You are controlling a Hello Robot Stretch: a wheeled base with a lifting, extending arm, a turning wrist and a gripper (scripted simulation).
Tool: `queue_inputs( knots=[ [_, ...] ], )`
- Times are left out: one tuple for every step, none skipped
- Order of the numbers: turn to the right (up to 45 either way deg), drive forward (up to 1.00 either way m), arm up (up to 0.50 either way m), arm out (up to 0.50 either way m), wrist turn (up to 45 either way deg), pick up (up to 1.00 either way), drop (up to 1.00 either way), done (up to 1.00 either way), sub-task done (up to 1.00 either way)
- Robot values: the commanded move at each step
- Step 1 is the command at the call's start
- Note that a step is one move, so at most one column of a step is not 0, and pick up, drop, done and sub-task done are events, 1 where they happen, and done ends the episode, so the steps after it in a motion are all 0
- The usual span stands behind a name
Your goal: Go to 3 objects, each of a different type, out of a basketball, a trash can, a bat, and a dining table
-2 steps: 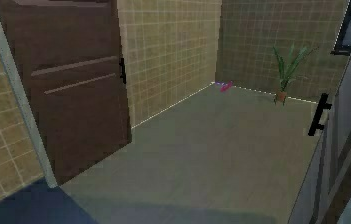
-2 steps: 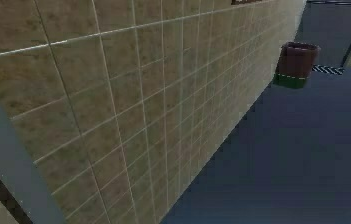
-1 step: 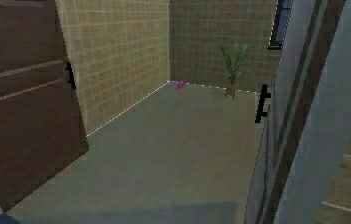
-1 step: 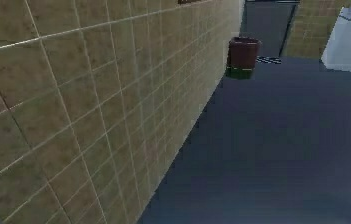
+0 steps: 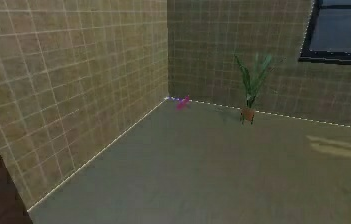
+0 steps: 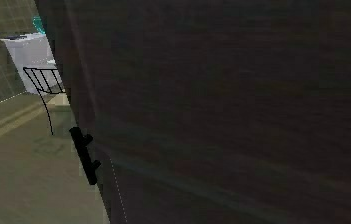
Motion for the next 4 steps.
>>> queue_inputs(
  knots=[
    [0.0,0.25,0.00,0.00,0.0,0.00,0.00,0.00,0.00],
    [21.0,0.00,0.00,0.00,0.0,0.00,0.00,0.00,0.00],
    [0.0,0.40,0.00,0.00,0.0,0.00,0.00,0.00,0.00],
    [45.0,0.00,0.00,0.00,0.0,0.00,0.00,0.00,0.00]
  ],
)
